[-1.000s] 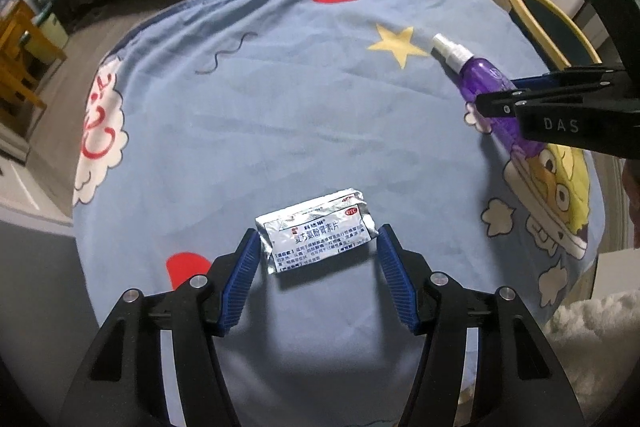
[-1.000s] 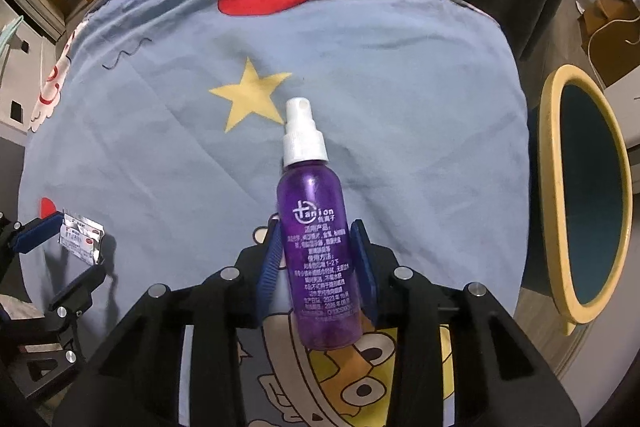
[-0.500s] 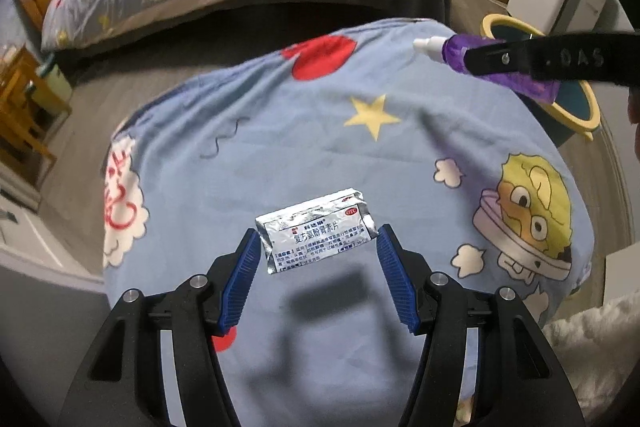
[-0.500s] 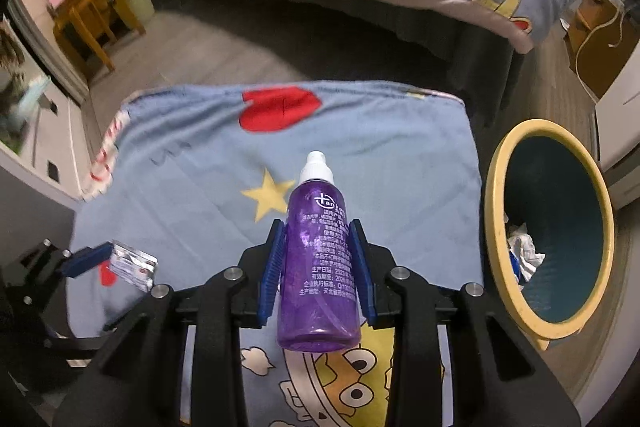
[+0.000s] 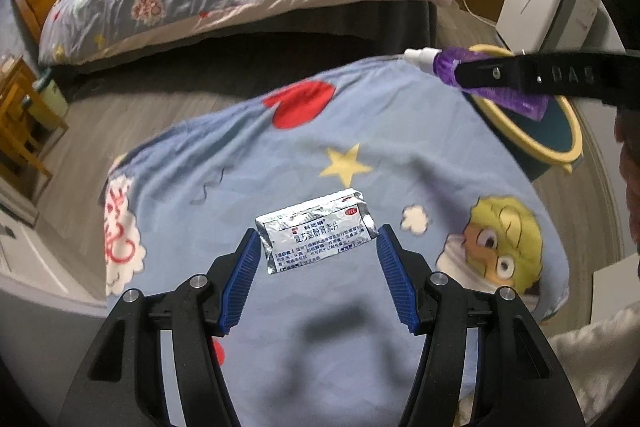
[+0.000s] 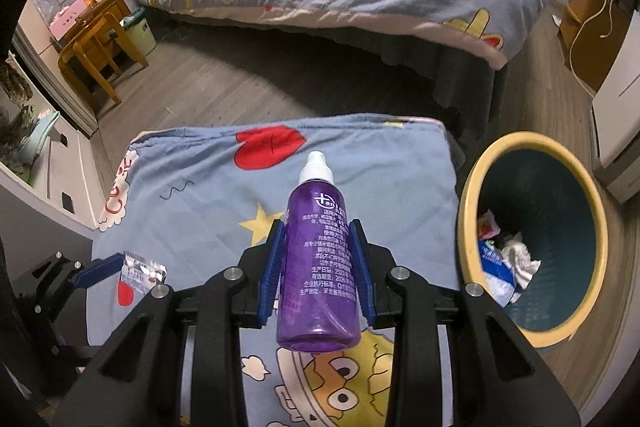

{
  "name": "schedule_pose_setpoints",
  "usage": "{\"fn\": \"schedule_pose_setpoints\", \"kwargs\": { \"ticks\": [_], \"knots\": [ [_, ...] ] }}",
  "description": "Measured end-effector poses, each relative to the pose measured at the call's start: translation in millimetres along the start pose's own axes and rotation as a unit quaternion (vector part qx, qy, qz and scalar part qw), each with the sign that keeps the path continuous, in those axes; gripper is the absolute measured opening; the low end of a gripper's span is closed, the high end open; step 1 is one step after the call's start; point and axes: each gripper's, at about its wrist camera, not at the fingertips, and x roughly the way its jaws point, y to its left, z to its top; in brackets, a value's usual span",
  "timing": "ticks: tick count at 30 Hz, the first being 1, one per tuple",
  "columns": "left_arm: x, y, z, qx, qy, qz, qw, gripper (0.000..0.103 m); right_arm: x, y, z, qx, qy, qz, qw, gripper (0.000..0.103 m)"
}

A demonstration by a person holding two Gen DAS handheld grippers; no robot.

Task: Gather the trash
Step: 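Carry the packet over the bin with left gripper while right gripper carries the spray bottle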

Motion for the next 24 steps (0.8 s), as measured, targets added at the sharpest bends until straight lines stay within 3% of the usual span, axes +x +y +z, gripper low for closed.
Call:
{"fn": "schedule_pose_setpoints", "kwargs": {
  "ticks": [8, 17, 24],
  "knots": [
    [12, -38, 39, 0.019, -0.008, -0.003, 0.9998, 0.061, -18, -53, 4, 0.027, -0.021, -0.006, 0.999, 0.032],
    [36, -122, 68, 0.068, -0.006, -0.058, 0.9960, 0.061, -35, -144, -3, 0.111, -0.038, -0.032, 0.993, 0.032],
    [45, -182, 87, 0.112, -0.008, -0.105, 0.9881, 0.061, -46, -214, -19, 0.178, -0.041, -0.059, 0.981, 0.032]
  ]
}}
